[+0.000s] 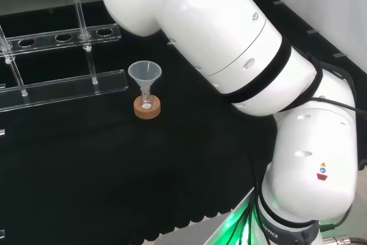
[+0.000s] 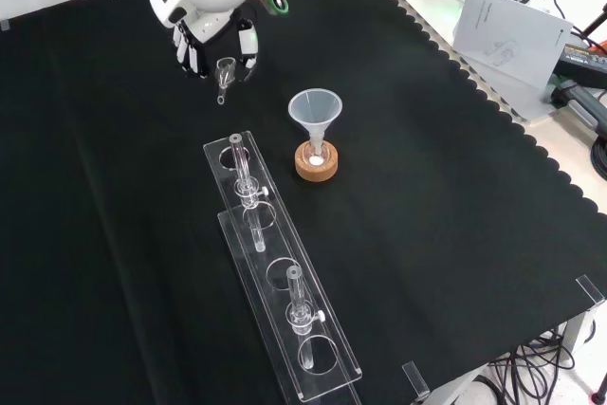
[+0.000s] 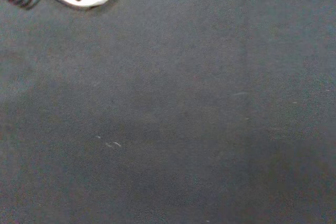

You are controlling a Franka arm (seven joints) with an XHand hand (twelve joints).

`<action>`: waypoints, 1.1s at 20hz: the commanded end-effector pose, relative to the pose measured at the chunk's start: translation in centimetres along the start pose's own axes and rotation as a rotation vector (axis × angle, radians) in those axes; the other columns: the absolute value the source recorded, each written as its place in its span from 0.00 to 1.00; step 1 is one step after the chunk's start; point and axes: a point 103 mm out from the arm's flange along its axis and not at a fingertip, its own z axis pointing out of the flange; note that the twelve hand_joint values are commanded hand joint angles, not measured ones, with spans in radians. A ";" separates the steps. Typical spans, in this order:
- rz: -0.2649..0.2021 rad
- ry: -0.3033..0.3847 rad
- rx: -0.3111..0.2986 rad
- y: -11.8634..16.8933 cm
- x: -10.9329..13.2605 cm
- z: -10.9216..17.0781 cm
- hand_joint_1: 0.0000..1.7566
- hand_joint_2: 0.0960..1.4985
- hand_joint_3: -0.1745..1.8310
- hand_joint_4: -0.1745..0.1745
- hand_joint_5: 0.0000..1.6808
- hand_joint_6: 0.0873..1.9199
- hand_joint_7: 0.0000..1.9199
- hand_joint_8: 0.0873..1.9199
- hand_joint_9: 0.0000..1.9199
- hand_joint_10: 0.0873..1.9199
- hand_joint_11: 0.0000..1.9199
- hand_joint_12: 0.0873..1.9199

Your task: Put the weighing funnel back on the table.

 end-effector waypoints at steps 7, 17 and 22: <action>-0.061 -0.027 -0.022 1.7 3.1 3.1 0.63 0.43 0.39 1.00 0.73 0.35 0.31 0.33 0.49 0.17 0.36 0.57; -0.082 -0.051 -0.067 2.9 4.7 5.4 0.64 0.42 0.40 1.00 0.73 0.35 0.32 0.33 0.50 0.17 0.37 0.57; -0.076 -0.071 -0.058 3.7 5.1 6.1 0.64 0.42 0.40 1.00 0.74 0.34 0.32 0.33 0.50 0.17 0.38 0.56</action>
